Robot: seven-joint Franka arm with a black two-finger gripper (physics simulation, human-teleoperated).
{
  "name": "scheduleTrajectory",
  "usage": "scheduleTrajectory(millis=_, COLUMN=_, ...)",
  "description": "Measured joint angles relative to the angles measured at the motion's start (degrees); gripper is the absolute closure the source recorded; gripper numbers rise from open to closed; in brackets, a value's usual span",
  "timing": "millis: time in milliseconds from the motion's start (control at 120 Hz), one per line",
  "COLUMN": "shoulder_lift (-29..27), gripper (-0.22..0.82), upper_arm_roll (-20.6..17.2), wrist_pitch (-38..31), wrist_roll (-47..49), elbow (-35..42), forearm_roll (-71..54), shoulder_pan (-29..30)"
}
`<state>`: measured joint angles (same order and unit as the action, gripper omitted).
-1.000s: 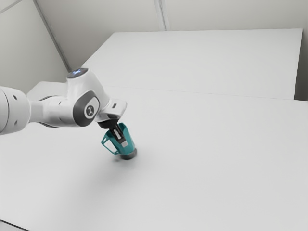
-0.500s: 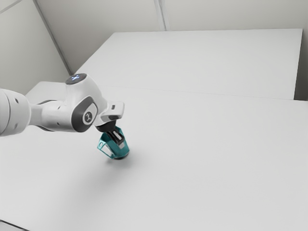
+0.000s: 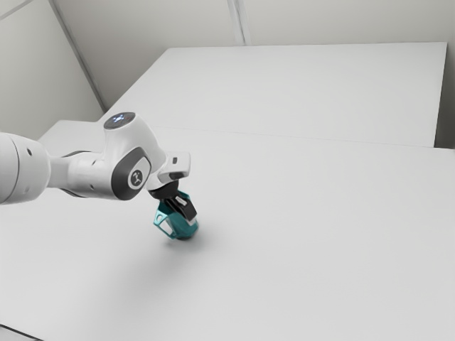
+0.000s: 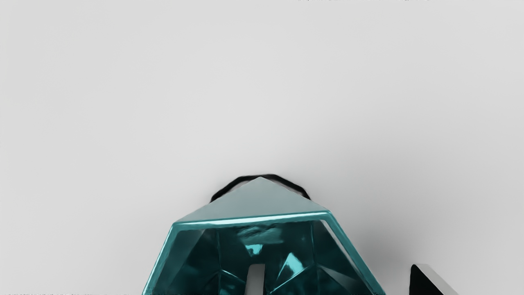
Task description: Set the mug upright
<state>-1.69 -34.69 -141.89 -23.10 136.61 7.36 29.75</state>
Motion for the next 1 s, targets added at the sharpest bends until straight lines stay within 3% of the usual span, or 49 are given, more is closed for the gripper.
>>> scheduleTrajectory(millis=158, shoulder_lift=-3.30, gripper=0.11, upper_arm_roll=-0.86, wrist_pitch=0.85, wrist_roll=0.79, elbow=-0.21, forearm_roll=0.02, shoulder_pan=0.64)
scheduleTrajectory(millis=358, shoulder_lift=-8.15, gripper=0.04, upper_arm_roll=-1.38, wrist_pitch=5.52, wrist_roll=1.51, elbow=-2.99, forearm_roll=0.08, shoulder_pan=0.29)
scheduleTrajectory(millis=700, shoulder_lift=-6.94, gripper=0.01, upper_arm_roll=-0.16, wrist_pitch=23.34, wrist_roll=4.55, elbow=-22.51, forearm_roll=-0.75, shoulder_pan=0.93)
scheduleTrajectory(millis=775, shoulder_lift=-4.63, gripper=0.01, upper_arm_roll=2.83, wrist_pitch=27.24, wrist_roll=5.76, elbow=-27.67, forearm_roll=-1.51, shoulder_pan=-1.23)
scheduleTrajectory(millis=1000, shoulder_lift=-0.72, gripper=0.00, upper_arm_roll=23.65, wrist_pitch=40.23, wrist_roll=9.06, elbow=-41.42, forearm_roll=-4.43, shoulder_pan=-23.05)
